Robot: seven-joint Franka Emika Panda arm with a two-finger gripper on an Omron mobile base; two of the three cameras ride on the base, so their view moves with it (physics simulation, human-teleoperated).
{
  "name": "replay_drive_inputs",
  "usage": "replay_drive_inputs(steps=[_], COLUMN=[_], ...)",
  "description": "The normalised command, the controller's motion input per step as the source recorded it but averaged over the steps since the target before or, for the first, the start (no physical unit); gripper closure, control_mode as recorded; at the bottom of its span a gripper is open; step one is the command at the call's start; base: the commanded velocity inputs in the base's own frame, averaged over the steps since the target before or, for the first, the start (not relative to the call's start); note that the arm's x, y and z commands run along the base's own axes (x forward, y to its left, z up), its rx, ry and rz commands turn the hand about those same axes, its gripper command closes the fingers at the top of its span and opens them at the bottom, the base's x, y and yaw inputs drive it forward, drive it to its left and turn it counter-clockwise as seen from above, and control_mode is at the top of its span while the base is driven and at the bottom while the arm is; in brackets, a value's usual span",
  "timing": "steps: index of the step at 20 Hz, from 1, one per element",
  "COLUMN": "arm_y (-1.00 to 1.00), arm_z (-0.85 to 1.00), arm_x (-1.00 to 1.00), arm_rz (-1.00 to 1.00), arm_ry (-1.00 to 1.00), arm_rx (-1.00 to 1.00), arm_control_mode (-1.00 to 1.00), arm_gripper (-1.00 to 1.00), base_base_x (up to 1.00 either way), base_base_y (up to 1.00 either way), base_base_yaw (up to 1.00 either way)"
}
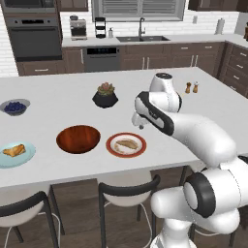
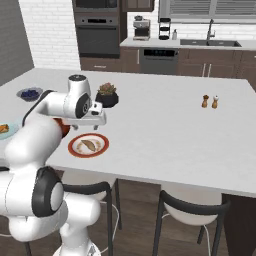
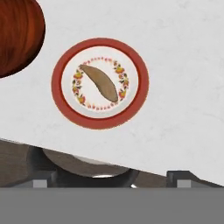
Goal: Pick the chicken drumstick and sweet potato from their plates and place them in the bowl. Then put the bowl in the fridge.
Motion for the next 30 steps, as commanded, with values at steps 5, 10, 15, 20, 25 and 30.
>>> replay_drive_inputs(steps=[5, 10, 15, 20, 25, 30], arm_y=[0.20, 0.22, 0.05, 0.06, 0.14, 0.12], arm_z=[-0.37, -0.40, -0.30, -0.40, -0.64, -0.64], arm_x=[0.09, 0.53, 0.73, 0.71, 0.50, 0.22], arm_rz=[0.07, 0.03, 0.00, 0.01, 0.03, 0.02], arm_ry=[0.14, 0.11, 0.05, 0.08, 0.07, 0.03], arm_rx=[-0.01, -0.05, -0.05, -0.03, -0.07, -0.05], arm_control_mode=[-1.00, -1.00, -1.00, -1.00, -1.00, -1.00], arm_gripper=[-1.00, -1.00, -1.00, -1.00, -1.00, -1.00], base_base_x=[0.00, 0.00, 0.00, 0.00, 0.00, 0.00], base_base_y=[0.00, 0.00, 0.00, 0.00, 0.00, 0.00], base_base_yaw=[0.00, 0.00, 0.00, 0.00, 0.00, 0.00])
